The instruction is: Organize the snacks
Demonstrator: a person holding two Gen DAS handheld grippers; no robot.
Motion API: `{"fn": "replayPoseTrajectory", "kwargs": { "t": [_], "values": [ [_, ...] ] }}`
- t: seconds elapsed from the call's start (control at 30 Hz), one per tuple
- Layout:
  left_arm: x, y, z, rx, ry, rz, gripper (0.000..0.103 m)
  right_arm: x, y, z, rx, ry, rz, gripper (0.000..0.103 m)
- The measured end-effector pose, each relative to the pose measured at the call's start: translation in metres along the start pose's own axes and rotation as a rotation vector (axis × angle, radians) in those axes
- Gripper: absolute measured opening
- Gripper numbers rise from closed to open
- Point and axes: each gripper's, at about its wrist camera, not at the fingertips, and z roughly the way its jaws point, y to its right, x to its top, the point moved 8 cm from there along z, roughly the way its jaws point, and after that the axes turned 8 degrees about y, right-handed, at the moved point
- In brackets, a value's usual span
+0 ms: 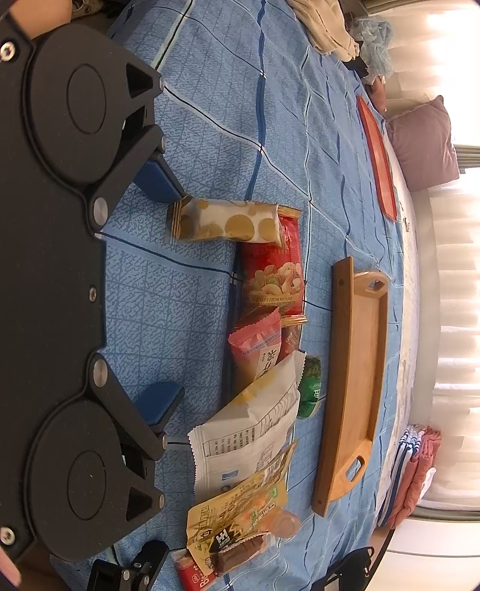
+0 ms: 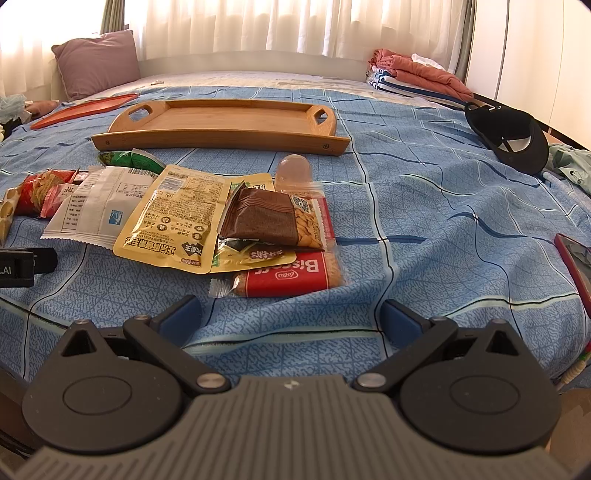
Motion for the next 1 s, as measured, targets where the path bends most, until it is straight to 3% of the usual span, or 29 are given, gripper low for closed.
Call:
{"fn": "replayPoseTrajectory", "kwargs": {
  "t": [1.0],
  "values": [
    [0.0001,0.0018,0.0023,-0.003,-0.009,0.006,0.103,-0.0007,-0.0007,0.0009,0.004,-0.006,0.000,0.103]
  ]
}}
